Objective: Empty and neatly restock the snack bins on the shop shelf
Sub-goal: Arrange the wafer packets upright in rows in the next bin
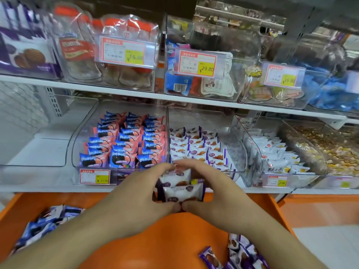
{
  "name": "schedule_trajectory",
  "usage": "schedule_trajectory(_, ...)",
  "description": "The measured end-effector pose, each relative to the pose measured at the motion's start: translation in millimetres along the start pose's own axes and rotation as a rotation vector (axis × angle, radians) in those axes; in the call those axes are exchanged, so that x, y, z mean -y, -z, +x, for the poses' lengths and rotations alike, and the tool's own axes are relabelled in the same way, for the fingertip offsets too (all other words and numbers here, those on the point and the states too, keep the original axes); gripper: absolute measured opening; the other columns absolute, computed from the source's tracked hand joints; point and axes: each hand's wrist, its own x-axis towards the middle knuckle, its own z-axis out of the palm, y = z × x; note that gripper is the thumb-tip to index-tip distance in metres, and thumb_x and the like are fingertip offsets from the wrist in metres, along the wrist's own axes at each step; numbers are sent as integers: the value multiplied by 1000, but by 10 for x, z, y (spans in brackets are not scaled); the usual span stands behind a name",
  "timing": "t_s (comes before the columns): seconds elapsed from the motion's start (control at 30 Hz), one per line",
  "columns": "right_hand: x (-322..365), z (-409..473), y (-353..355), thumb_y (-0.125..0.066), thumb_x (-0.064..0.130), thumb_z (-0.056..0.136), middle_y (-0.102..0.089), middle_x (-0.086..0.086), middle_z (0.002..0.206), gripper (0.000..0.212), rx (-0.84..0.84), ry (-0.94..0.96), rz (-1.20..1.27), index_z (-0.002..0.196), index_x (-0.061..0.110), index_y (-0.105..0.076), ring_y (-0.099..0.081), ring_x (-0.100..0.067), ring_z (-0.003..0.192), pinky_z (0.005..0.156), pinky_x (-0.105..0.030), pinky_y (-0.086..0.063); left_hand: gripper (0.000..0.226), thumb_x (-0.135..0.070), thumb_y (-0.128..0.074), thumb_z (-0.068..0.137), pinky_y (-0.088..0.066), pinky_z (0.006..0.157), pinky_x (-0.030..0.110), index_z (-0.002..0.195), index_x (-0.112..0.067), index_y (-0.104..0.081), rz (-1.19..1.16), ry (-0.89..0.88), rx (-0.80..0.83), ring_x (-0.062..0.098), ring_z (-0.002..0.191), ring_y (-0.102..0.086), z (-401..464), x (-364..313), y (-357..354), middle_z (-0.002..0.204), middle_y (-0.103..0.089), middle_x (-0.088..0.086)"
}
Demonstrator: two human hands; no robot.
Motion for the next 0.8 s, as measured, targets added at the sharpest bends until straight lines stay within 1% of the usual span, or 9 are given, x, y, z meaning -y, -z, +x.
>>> schedule_trajectory(0.07,25,13,56,-83,15,86,-63,26,128,67,31,33,-121,136,49,-55,-63,2,118,96,-25,-57,116,-73,-92,36,-57,82,21,140,-58,-41,-86,33,-35,-7,87,-67,180,126,-2,100,-70,-29)
schedule_trajectory(0.17,-25,71,125,-84,18,83,-68,18,115,51,-63,57,-186,123,41,-61,-68,-6,103,84,-33,-60,84,-50,-94,66,-58,88,24,129,-57,-38,-38,-65,-35,-7,100,-68,173,35,-58,114,-66,-33)
schedule_trajectory(0.23,-97,137,215,-86,18,81,-70,15,107,48,-132,32,-141,118,37,-62,-71,-9,95,79,-36,-61,76,-46,-92,72,-55,97,26,130,-52,-43,-41,-107,-100,-8,111,-64,151,66,-55,124,-62,-31)
schedule_trajectory(0.37,-331,472,510,-89,17,81,-69,15,103,47,-256,-57,-76,116,32,-62,-71,-6,84,70,-21,-58,83,-61,-69,89,-29,122,32,156,-50,-21,242,-162,-165,-3,146,-27,507,254,34,160,-25,-30)
schedule_trajectory(0.43,-487,731,622,-90,23,80,-67,19,112,47,-250,-92,-143,116,34,-64,-67,0,94,79,-13,-52,84,-62,-57,95,-8,128,34,162,-48,-6,388,-192,-131,-4,153,-3,578,395,15,167,-2,-30)
schedule_trajectory(0.5,-635,994,652,-92,30,77,-66,19,118,48,-168,-131,-215,117,36,-66,-63,3,105,93,-22,-50,84,-62,-50,99,8,121,29,161,-50,5,488,-206,-105,-11,148,15,621,496,3,163,16,-36)
schedule_trajectory(0.6,-784,1296,573,-93,32,75,-66,17,126,51,0,-157,-222,119,37,-69,-61,-1,118,109,-35,-48,81,-61,-44,101,16,114,25,157,-55,14,541,-221,-106,-19,134,33,656,565,12,155,28,-42)
schedule_trajectory(0.7,-863,1477,445,-94,29,76,-66,21,124,51,119,-124,-251,120,36,-70,-58,6,119,107,-26,-46,80,-60,-43,102,17,113,23,153,-60,18,548,-227,-100,-24,124,43,669,616,18,147,33,-50)
schedule_trajectory(0.8,-938,1553,344,-94,30,76,-65,20,117,51,127,-44,-376,120,36,-69,-59,3,110,99,-24,-50,82,-61,-40,103,17,116,29,150,-60,26,566,-219,-104,-22,125,45,677,640,-1,146,38,-48)
